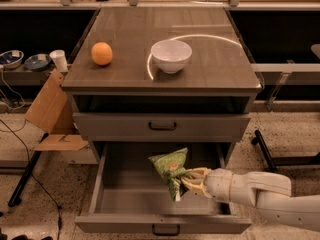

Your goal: Place green jalapeno chip bag into bottom drawer

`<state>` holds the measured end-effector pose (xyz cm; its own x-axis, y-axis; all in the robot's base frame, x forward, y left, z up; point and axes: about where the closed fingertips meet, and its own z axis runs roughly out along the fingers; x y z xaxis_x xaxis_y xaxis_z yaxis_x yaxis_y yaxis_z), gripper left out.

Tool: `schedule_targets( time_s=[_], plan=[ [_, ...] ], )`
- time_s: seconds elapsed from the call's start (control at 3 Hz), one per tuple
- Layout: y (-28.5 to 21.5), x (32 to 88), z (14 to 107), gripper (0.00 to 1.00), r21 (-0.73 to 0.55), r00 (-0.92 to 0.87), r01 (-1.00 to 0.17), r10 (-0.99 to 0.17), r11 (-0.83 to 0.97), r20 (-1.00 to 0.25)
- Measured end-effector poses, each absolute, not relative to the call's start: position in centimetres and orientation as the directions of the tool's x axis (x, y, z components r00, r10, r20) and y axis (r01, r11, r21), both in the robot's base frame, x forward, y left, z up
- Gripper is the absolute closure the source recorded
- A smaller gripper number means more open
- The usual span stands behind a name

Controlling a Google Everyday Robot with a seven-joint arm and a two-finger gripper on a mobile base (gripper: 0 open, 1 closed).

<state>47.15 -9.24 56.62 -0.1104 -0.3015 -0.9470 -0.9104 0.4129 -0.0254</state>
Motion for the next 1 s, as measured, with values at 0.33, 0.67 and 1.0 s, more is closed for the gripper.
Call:
schedule_targets(
  time_s=[0.33,0.67,1.0],
  plan=[
    [-8.3,48.1,53.7,1.0,-0.025,-0.111,-0.92,-0.321,0.392,-0.94],
    [-8.1,48.5,51.2,0.86,-0.011,-0.135,-0.917,-0.337,0.399,-0.932],
    [-8.7,48.9,49.4,0.55,0.008,-0.184,-0.899,-0.36,0.439,-0.915]
  ],
)
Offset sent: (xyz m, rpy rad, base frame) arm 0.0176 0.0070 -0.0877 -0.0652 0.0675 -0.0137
